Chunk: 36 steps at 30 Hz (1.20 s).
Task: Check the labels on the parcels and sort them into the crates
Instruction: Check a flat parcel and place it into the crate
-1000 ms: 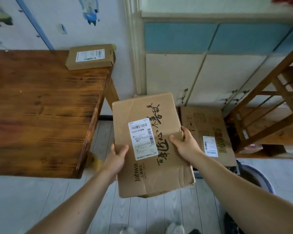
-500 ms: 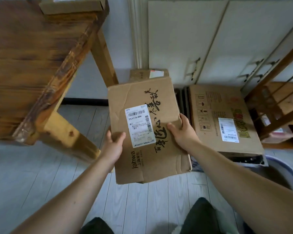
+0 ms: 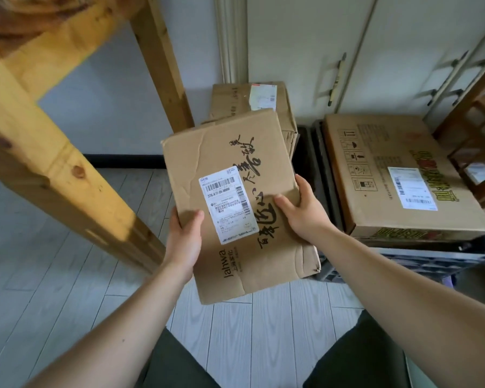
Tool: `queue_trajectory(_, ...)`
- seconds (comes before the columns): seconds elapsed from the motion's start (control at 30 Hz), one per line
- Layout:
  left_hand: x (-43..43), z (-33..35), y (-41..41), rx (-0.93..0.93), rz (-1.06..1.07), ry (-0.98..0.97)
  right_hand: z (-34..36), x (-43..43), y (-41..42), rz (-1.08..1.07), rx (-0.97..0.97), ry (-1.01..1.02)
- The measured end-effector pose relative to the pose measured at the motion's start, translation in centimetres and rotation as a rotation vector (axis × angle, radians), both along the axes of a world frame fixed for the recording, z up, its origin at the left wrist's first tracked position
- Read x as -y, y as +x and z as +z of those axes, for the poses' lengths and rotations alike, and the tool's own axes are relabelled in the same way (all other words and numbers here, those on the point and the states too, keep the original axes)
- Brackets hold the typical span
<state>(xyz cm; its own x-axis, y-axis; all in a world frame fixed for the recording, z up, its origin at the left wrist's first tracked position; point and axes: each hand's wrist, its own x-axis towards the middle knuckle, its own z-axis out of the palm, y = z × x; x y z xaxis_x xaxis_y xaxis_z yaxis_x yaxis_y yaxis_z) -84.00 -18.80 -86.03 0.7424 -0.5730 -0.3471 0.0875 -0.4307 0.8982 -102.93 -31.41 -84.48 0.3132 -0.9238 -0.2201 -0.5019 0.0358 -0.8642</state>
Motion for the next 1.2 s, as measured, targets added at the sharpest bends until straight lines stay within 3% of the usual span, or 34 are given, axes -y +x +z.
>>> queue_trajectory(0.33, -1.5, -1.2, -0.2, -0.172, 0.096, -0.051, 1.0, 0.4, 1.6, 0.120, -0.303, -0.056)
queue_trajectory(0.5, -1.5, -1.1, -0.8, -0.138, 0.108, -0.077, 0.7, -0.3, 1.3, 0.089, -0.399, -0.058)
queue_trajectory(0.73, -2.0, 0.1, -1.2, -0.071, 0.104, -0.081, 1.9, -1.3, 0.3, 0.051, -0.325, -0.106)
queue_trajectory(0.93, -0.6, 3.2, -1.4, -0.057, 0.129, -0.216, 4.3, -1.2, 0.0, -0.041, -0.347, -0.254)
queue_trajectory(1.07, 0.6, 5.1, -1.6, -0.102, 0.163, -0.286, 4.5, -1.3, -1.2, -0.146, -0.367, -0.234)
queue_trajectory(1.13, 1.2, 5.9, -1.6, -0.145, 0.198, -0.303, 4.4, -1.5, -1.8, -0.240, -0.283, -0.174)
queue_trajectory(1.2, 1.9, 6.4, -1.8, -0.200, 0.223, -0.337, 4.3, -1.6, -2.0, -0.342, -0.080, -0.066)
